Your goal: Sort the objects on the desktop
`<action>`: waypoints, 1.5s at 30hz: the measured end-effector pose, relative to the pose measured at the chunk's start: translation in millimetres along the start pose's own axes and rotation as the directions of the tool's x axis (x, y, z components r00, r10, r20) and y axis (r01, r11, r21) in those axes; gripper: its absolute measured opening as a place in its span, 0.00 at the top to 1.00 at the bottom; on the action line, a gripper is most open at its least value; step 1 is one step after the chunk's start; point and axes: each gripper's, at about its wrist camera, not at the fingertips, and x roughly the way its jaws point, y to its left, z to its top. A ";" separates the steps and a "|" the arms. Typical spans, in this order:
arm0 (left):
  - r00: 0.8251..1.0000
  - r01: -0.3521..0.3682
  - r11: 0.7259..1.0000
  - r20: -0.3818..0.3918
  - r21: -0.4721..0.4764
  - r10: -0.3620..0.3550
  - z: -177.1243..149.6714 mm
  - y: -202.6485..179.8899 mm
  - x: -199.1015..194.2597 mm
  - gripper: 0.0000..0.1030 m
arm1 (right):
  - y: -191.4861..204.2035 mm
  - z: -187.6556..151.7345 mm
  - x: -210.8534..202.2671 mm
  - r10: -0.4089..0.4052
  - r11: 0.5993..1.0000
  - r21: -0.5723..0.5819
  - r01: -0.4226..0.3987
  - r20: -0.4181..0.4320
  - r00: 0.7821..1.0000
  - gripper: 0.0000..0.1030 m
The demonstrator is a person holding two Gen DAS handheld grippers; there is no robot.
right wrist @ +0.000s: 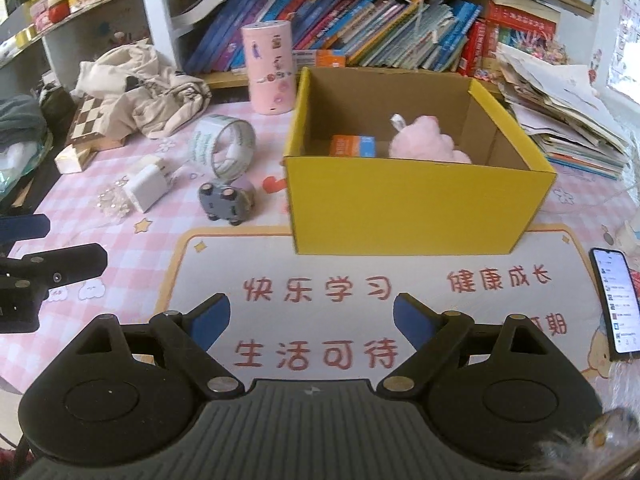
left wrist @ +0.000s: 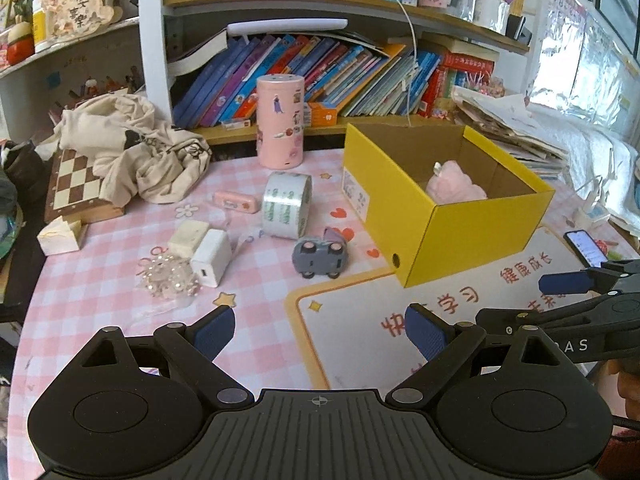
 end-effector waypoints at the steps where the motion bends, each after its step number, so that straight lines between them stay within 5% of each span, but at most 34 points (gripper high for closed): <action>1: 1.000 -0.003 1.000 -0.002 -0.001 0.003 -1.1 2.3 -0.8 0.09 | 3.6 -0.3 0.3 0.006 1.000 -0.008 -0.006 0.001 1.000 0.14; 23: 0.999 -0.046 0.998 -0.022 -0.043 0.045 -17.0 48.1 -12.5 0.09 | 74.0 -3.9 9.1 0.081 0.980 -0.182 -0.085 -0.026 0.996 0.10; 45: 0.999 -0.046 0.995 0.015 -0.085 0.047 -26.6 86.2 -21.3 0.09 | 108.2 2.3 21.6 0.045 0.979 -0.200 -0.043 0.004 0.999 0.12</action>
